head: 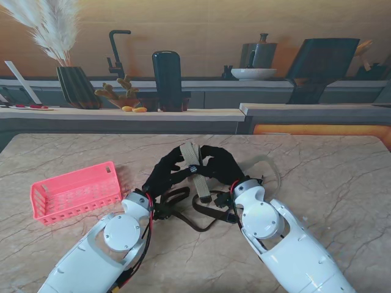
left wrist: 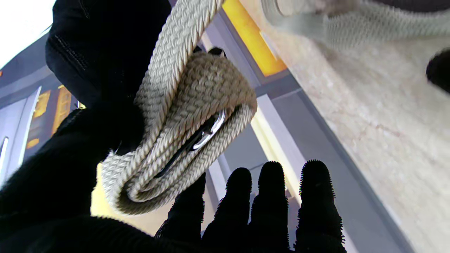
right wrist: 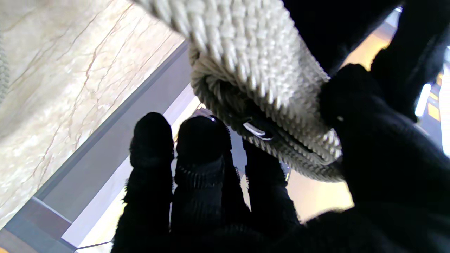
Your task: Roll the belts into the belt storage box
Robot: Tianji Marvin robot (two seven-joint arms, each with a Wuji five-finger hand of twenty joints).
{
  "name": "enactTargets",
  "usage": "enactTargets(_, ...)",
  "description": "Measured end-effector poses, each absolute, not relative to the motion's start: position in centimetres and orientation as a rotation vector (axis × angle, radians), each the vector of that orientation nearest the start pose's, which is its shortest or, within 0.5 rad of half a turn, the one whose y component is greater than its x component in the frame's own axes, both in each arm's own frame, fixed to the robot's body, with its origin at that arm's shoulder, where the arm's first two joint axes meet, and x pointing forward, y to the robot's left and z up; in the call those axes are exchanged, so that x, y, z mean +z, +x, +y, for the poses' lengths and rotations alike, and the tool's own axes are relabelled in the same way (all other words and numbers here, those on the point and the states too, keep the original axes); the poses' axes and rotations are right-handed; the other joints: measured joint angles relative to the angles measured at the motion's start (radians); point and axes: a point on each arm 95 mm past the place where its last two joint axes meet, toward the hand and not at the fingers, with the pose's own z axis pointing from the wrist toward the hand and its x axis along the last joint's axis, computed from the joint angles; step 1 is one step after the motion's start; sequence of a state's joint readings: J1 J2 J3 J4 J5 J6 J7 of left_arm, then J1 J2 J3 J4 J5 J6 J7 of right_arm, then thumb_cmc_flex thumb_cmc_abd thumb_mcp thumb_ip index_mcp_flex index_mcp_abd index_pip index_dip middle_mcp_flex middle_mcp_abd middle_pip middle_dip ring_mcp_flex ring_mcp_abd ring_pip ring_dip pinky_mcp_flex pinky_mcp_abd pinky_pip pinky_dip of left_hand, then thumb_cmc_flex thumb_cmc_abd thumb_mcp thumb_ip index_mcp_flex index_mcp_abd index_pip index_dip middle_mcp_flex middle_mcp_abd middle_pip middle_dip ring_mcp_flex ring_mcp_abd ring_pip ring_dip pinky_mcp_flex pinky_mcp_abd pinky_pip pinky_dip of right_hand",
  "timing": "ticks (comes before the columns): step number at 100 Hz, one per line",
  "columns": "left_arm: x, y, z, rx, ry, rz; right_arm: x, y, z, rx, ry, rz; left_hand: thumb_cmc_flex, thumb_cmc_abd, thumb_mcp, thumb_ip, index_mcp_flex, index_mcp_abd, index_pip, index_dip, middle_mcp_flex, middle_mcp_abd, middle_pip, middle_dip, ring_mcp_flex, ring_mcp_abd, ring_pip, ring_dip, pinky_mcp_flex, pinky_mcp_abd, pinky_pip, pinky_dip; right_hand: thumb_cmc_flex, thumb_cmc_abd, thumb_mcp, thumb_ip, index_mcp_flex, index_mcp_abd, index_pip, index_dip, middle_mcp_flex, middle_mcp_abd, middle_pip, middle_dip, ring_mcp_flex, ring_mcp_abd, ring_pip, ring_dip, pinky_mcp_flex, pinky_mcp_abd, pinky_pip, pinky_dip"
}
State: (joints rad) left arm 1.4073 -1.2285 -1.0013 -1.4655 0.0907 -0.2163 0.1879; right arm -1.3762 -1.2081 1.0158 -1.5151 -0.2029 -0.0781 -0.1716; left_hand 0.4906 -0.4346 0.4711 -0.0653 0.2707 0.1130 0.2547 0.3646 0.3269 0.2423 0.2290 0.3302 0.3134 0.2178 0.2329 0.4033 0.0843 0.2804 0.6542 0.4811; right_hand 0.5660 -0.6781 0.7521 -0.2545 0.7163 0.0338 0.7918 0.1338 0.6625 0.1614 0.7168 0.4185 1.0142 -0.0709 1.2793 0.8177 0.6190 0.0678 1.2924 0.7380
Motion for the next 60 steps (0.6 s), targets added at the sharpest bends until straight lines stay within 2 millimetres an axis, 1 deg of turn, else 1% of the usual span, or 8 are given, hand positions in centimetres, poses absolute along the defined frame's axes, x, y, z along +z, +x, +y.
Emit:
enactTargets(8, -31.70, 41.97, -9.33, -2.373, -1.937, 0.855, -29.27, 43.21, 8.60, -2.433, -1.925, -1.069, -0.014, -0.002, 0.008, 0.003, -0.020, 0.000, -0.005, -0.004, 0.000, 0.000, -0.008, -0.009, 0.000, 0.000, -0.001, -0.010, 0.001, -0.001, -0.012, -0.009, 0.000, 0.001, 0.000, 0.000, -0.001, 0.000, 0.000, 0.000, -0.027, -0.006, -0.041, -0.026, 0.000, -0.005, 0.001, -0.009, -0.010, -0.001, 0.000, 0.000)
enactTargets(21, -31.86, 42.00, -9.53, -2.383, -1.955, 0.857, -29.44, 43.17, 8.65, -2.428, -1.917, -1.062, -0.025, -0.026, 0.046, 0.005, -0.029, 0.000, -0.008, -0.004, 0.021, -0.004, -0.008, -0.009, 0.032, 0.000, -0.002, -0.019, 0.023, -0.009, -0.029, -0.011, 0.000, 0.011, 0.000, 0.000, -0.003, 0.002, 0.000, 0.000, -0.028, -0.010, -0.057, -0.037, 0.000, -0.008, 0.002, -0.014, -0.012, -0.001, 0.000, 0.000)
enactTargets(29, -31.94, 42.03, -9.65, -2.390, -1.946, 0.857, -29.61, 43.18, 8.63, -2.422, -1.919, -1.048, -0.026, -0.047, 0.079, 0.005, -0.030, 0.000, 0.007, 0.011, 0.050, -0.023, 0.001, -0.007, 0.059, -0.008, 0.012, -0.011, 0.044, -0.012, -0.031, -0.011, 0.000, 0.011, 0.003, 0.000, -0.003, 0.003, 0.000, 0.000, -0.028, -0.010, -0.068, -0.046, 0.000, -0.008, 0.002, -0.015, -0.013, -0.001, 0.000, 0.000)
enactTargets(32, -31.96, 42.05, -9.70, -2.395, -1.936, 0.858, -29.66, 43.19, 8.62, -2.423, -1.919, -1.043, -0.026, -0.048, 0.089, -0.002, -0.030, 0.000, 0.020, 0.023, 0.076, -0.031, 0.011, -0.007, 0.083, -0.012, 0.019, -0.008, 0.058, -0.014, -0.024, -0.011, 0.001, 0.011, 0.003, 0.000, -0.004, 0.003, 0.000, 0.000, -0.028, -0.010, -0.069, -0.047, 0.000, -0.009, 0.002, -0.015, -0.014, -0.001, 0.000, -0.001)
enactTargets(38, -31.99, 42.08, -9.79, -2.415, -1.909, 0.862, -29.73, 43.20, 8.58, -2.429, -1.922, -1.030, -0.021, -0.046, 0.126, -0.002, -0.030, 0.000, 0.036, 0.035, 0.106, -0.054, 0.023, 0.002, 0.120, -0.023, 0.033, -0.006, 0.074, -0.017, -0.010, -0.007, 0.001, 0.011, 0.003, 0.000, -0.004, 0.003, 0.000, 0.000, -0.028, -0.010, -0.069, -0.047, 0.000, -0.009, 0.002, -0.015, -0.014, -0.001, 0.000, -0.001)
enactTargets(44, -31.99, 42.09, -9.82, -2.449, -1.889, 0.870, -29.69, 43.21, 8.62, -2.440, -1.927, -1.006, 0.000, -0.045, 0.151, -0.002, -0.030, 0.000, 0.048, 0.047, 0.110, -0.061, 0.027, -0.002, 0.137, -0.036, 0.027, 0.002, 0.081, -0.020, -0.001, -0.006, 0.001, 0.011, 0.001, 0.000, -0.004, 0.003, 0.001, 0.001, -0.028, -0.009, -0.066, -0.049, 0.000, -0.009, 0.002, -0.023, -0.014, -0.001, -0.002, -0.001)
enactTargets(54, -32.14, 42.16, -9.73, -2.493, -1.938, 0.859, -29.59, 43.18, 8.71, -2.421, -1.949, -0.948, 0.000, -0.044, 0.174, -0.003, -0.030, -0.001, 0.071, 0.059, 0.110, -0.047, 0.003, -0.002, 0.176, -0.041, 0.037, 0.010, 0.091, -0.020, 0.001, 0.002, 0.001, 0.011, -0.011, 0.000, -0.004, 0.003, 0.012, 0.003, -0.025, 0.025, -0.033, -0.043, 0.000, -0.009, 0.013, -0.024, -0.014, -0.001, -0.004, -0.002)
enactTargets(60, -32.24, 42.19, -9.64, -2.515, -1.982, 0.844, -29.45, 43.12, 8.75, -2.411, -1.958, -0.929, -0.032, -0.054, 0.178, -0.004, -0.030, -0.005, 0.082, 0.054, 0.110, -0.047, -0.012, -0.003, 0.179, -0.041, 0.037, 0.010, 0.092, -0.020, 0.001, 0.002, 0.000, 0.011, -0.011, 0.000, -0.004, 0.003, 0.014, 0.003, -0.025, 0.048, -0.018, -0.042, 0.000, -0.009, 0.013, -0.024, -0.014, -0.001, -0.004, -0.002)
